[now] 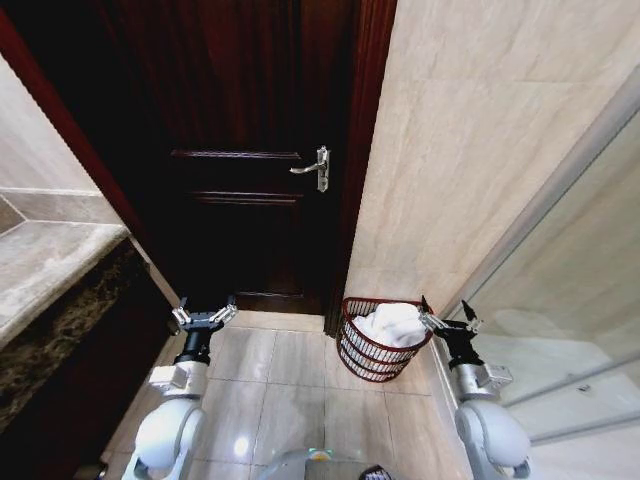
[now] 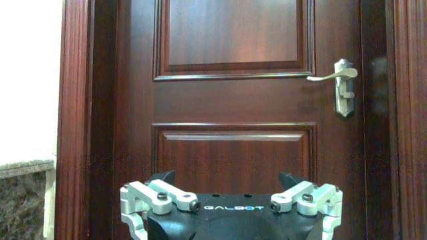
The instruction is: Discard the used towel into the hamper.
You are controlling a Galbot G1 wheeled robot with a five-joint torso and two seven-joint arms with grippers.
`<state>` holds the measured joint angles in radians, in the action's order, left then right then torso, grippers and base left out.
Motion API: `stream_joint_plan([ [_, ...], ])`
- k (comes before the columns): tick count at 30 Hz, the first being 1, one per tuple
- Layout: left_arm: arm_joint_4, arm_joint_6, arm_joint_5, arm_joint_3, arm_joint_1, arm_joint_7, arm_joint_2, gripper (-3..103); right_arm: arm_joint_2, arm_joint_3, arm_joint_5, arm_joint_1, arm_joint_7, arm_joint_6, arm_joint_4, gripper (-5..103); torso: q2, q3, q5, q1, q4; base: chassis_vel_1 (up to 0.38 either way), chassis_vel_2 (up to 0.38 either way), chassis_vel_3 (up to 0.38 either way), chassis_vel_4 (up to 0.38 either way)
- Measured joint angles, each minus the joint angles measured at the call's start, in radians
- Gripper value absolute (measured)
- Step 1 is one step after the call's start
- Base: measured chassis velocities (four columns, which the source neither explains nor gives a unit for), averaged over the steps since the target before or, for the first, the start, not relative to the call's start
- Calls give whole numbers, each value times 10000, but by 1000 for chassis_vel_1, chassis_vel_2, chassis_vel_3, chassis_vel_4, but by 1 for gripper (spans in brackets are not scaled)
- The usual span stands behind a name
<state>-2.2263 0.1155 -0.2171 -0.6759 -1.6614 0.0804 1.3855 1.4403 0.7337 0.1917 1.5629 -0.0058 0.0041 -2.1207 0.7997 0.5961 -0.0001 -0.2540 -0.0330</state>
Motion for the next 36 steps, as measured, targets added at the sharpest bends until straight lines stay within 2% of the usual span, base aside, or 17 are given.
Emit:
stream_joint_plan([
  [36, 157, 109, -273, -85, 149, -3, -178, 100, 164, -249, -329, -210, -1, -226, -59, 100, 1631, 920, 1, -712, 0, 0, 0, 0, 0],
])
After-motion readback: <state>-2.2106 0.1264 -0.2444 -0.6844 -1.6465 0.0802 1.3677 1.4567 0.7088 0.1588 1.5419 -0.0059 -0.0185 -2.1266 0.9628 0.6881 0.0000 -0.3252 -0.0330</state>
